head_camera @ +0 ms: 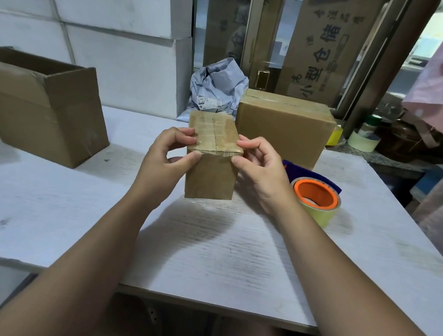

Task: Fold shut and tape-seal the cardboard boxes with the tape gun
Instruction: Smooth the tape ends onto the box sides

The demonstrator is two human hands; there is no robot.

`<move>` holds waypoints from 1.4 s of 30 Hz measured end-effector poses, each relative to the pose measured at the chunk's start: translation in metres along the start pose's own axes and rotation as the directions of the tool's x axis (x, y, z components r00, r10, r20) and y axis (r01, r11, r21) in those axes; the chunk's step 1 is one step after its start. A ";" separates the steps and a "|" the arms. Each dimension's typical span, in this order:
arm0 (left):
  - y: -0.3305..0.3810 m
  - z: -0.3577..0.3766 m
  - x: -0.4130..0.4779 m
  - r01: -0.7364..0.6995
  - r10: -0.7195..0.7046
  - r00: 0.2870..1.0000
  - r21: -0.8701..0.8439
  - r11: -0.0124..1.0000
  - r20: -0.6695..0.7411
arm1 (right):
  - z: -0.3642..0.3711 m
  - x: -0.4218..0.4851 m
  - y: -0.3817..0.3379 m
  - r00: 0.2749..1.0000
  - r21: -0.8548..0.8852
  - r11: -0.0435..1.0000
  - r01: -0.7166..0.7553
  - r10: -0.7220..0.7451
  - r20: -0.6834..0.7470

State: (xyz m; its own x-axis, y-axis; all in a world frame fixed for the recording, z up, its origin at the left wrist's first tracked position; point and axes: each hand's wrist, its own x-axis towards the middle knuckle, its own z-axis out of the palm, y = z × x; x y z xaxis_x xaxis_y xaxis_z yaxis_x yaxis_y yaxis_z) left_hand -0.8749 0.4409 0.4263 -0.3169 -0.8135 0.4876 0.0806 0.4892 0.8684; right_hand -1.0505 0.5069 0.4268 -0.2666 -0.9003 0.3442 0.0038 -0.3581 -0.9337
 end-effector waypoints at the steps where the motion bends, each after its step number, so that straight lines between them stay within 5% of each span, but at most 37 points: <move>1: -0.002 -0.001 0.001 0.011 -0.011 1.000 -0.012 1.000 0.011 | 0.001 0.000 0.002 1.000 0.028 1.000 -0.006 0.006 -0.002; 5: -0.007 -0.001 0.001 -0.135 0.137 0.991 0.214 0.967 0.004 | 0.000 0.001 0.006 1.000 0.017 1.000 0.004 -0.004 0.004; 7: -0.011 0.000 0.000 -0.314 0.352 0.936 0.485 0.816 0.014 | -0.001 0.000 0.007 1.000 -0.009 1.000 0.023 -0.023 0.001; 10: -0.013 0.002 -0.001 -0.402 0.475 0.879 0.603 0.689 0.043 | -0.004 -0.001 0.008 1.000 0.029 1.000 0.011 -0.012 0.017; 13: -0.011 0.004 -0.006 -0.343 0.392 0.919 0.541 0.768 0.026 | -0.004 -0.001 0.007 1.000 0.110 0.994 -0.020 0.017 0.024; 16: 0.002 0.007 -0.003 -0.060 0.075 0.992 0.151 0.987 -0.097 | 0.000 0.003 0.007 0.997 -0.087 0.995 0.056 -0.061 -0.054; 18: 0.009 0.007 0.005 0.079 -0.082 0.990 -0.028 0.996 -0.115 | 0.003 0.005 0.008 0.993 -0.117 0.992 0.050 -0.062 -0.102; 29: 0.003 0.000 0.005 0.083 -0.085 0.995 -0.041 0.996 -0.049 | -0.003 0.005 0.006 0.999 -0.048 0.998 0.029 -0.031 -0.026; 34: 0.000 -0.003 0.004 -0.048 0.056 0.998 0.226 0.973 -0.031 | -0.009 0.005 0.003 0.998 -0.157 0.986 0.058 -0.054 0.035; 38: 0.002 0.001 0.003 -0.263 0.300 0.954 0.536 0.802 0.020 | -0.007 0.004 0.004 0.984 -0.446 0.878 0.176 -0.175 0.043; 42: 0.001 0.004 0.005 -0.411 0.417 0.895 0.664 0.625 0.161 | -0.002 -0.001 -0.003 0.960 -0.677 0.692 0.252 -0.266 0.085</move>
State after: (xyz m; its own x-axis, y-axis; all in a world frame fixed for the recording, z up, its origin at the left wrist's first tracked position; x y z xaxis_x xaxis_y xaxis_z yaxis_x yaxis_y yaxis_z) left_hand -0.8800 0.4384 0.4292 -0.4024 -0.4731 0.7837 -0.4469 0.8487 0.2829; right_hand -1.0527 0.5091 0.4290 -0.1755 -0.7899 0.5876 -0.7166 -0.3068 -0.6264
